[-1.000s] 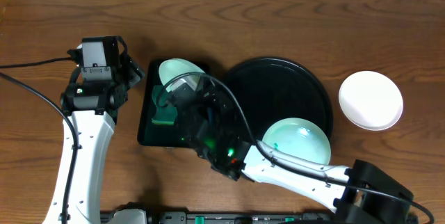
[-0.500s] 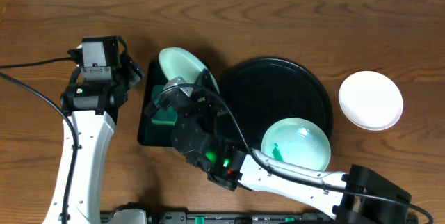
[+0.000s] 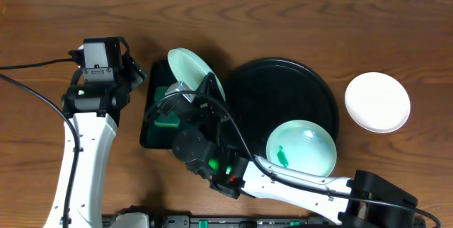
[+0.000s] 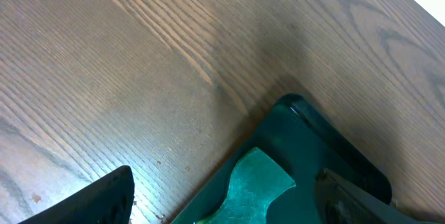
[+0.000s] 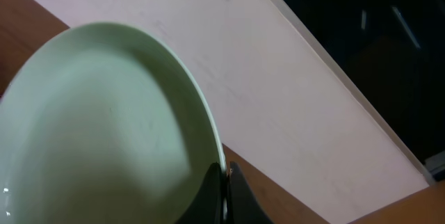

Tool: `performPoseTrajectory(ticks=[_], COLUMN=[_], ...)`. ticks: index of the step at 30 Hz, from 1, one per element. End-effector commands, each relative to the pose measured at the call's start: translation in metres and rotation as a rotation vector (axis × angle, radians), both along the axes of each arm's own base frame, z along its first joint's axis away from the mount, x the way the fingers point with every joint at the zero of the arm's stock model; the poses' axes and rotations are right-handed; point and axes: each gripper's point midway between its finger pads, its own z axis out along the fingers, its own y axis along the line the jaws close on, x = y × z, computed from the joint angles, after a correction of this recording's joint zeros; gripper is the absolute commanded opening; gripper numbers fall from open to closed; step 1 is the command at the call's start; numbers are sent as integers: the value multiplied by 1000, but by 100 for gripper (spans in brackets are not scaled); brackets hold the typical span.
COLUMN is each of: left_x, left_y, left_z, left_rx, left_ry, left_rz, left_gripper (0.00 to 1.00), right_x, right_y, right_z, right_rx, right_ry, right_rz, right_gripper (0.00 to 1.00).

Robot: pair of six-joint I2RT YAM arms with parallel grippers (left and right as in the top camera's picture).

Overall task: Clean dirty plates on tray and stack at the side
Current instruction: 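Tilt the held plate upright over the dark green sponge tray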

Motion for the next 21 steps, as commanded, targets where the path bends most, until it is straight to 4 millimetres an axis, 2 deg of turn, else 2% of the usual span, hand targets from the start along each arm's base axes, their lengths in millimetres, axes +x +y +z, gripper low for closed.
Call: performPoseTrajectory(ticks=[1, 10, 21], left_x=[1, 1, 1], left_y=[3, 3, 3], left_z=[4, 4, 4], left_rx=[1, 1, 1], left_ry=[-11, -11, -11], left_rz=[16, 16, 16], left_gripper=[82, 82, 82], right_x=[-2, -3, -5], right_y=[1, 3, 4], right_z=[11, 24, 27], right_rx=[11, 39, 37], right_ry=[-17, -51, -58], right_rz=[-12, -7, -1], right_gripper=[1, 1, 1])
